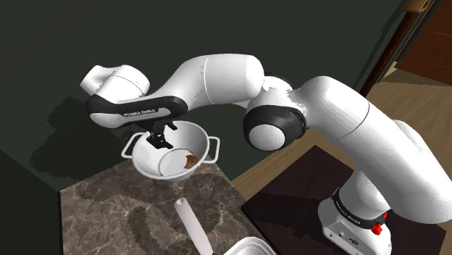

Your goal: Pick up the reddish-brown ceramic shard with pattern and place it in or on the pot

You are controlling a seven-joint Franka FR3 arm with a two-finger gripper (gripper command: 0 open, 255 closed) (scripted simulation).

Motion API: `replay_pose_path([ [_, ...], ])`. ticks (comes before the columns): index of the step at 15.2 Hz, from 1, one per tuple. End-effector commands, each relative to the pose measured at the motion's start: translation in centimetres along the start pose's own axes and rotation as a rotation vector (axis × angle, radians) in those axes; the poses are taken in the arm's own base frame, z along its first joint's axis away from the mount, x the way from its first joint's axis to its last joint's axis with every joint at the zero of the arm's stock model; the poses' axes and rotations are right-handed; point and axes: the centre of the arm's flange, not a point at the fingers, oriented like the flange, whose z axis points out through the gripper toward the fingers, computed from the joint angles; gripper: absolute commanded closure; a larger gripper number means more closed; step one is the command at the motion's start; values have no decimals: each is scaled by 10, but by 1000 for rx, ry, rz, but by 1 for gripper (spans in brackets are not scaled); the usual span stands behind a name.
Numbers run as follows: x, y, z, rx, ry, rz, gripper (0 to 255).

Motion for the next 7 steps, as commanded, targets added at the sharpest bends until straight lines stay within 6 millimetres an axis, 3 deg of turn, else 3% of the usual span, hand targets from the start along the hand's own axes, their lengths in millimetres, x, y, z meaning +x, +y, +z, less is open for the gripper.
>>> replay_pose_path([
  [1,0,0,-9,2,-4,1,0],
  [7,-2,1,-10,2,-4,1,0],
])
